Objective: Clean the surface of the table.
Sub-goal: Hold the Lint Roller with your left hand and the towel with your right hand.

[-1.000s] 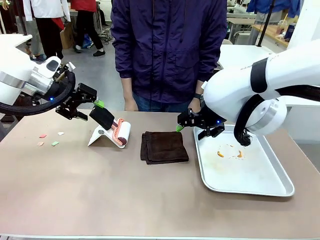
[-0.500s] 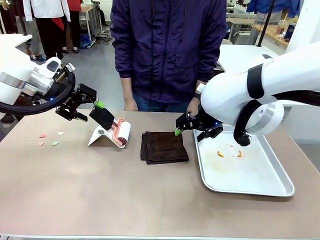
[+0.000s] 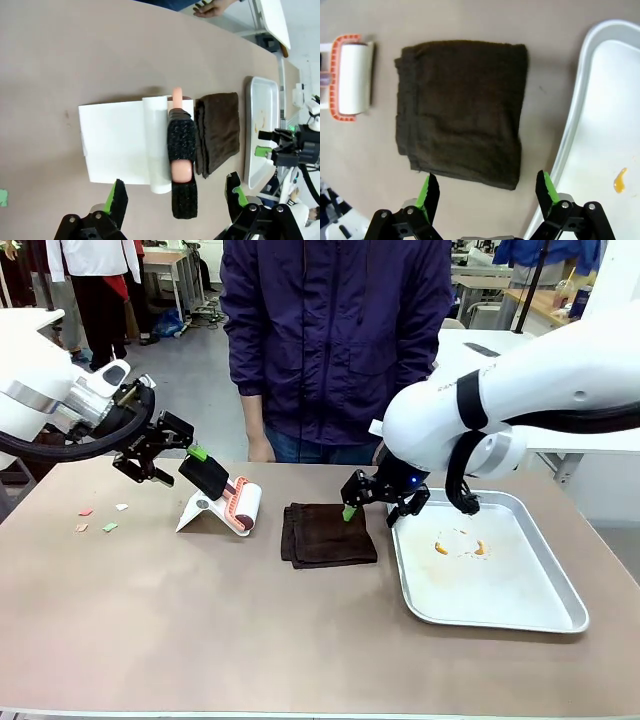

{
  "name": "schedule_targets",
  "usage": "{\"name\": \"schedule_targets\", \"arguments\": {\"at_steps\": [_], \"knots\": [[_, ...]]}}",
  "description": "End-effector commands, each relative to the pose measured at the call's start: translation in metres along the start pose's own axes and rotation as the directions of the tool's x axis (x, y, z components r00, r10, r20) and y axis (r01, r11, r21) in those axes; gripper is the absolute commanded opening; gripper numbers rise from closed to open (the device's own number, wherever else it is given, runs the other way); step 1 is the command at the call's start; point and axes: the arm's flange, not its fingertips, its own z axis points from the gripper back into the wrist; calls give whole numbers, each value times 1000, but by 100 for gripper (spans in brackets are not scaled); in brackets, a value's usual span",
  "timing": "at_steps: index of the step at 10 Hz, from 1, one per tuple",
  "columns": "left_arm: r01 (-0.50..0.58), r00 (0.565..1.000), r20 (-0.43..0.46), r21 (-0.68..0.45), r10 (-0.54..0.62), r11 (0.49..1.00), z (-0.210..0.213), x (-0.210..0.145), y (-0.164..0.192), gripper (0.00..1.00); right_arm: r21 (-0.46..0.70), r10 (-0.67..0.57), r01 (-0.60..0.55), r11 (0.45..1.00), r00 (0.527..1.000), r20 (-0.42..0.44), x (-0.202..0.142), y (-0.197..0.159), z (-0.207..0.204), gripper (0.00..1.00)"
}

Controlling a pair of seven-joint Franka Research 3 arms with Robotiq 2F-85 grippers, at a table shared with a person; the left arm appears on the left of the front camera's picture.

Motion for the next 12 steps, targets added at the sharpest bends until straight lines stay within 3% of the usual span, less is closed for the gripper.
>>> {"name": "schedule_targets", "arguments": {"at_steps": [1,6,12], "knots": [[1,999,-52,-37,-3,999,-1,17,-2,100,-46,-71,69,997,997,-41,19,10,-6,100],[-6,998,-68,-34,4,999,-9,25,-3,100,-133,-152,153,979,988,14,32,18,-42,100],[-6,998,-62,-18,5,1000,-18,27,-5,100,-109,-174,174,979,985,12,35,21,-56,100]]}}
